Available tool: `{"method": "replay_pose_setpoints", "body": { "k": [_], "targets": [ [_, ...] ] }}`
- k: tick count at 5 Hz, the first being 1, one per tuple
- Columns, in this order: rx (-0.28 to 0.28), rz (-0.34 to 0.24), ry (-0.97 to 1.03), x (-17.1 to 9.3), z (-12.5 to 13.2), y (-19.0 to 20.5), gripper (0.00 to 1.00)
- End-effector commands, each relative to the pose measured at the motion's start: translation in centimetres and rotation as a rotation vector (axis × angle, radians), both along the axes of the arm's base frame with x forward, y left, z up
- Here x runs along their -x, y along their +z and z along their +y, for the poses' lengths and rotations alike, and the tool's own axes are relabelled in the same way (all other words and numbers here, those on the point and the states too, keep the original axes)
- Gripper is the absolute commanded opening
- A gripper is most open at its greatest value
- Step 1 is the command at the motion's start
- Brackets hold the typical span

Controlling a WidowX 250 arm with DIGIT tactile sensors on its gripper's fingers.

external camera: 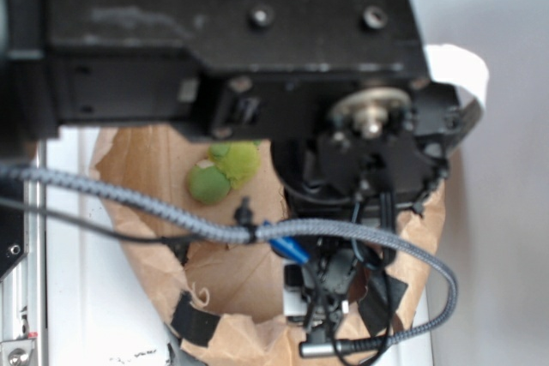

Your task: Grab the blue bottle.

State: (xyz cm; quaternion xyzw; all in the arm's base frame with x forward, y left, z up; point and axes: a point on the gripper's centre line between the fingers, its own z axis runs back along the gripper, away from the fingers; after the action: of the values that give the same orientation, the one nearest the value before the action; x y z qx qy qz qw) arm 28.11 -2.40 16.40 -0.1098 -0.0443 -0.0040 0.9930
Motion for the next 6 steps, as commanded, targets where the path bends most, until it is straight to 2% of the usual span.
{"method": "replay_pose_setpoints", "body": {
  "k": [1,2,3,4,5,6],
  "targets": [
    [0.0,-0.068,0.007,-0.6,-0.1,2.0,1.0],
    [-0.079,-0.052,-0.143,0.9,1.0,0.5,1.0],
    [-0.203,-0.096,-0.296,1.9,1.6,0.1,1.0],
    [-0.239,-0.087,-0.422,2.0,2.5,-0.4,1.0],
    [-0.264,0.006,-0.567,0.7,3.0,-2.7,1.0],
    [-0.246,0.059,-0.645,-0.6,3.0,-5.0,1.0]
  ]
}}
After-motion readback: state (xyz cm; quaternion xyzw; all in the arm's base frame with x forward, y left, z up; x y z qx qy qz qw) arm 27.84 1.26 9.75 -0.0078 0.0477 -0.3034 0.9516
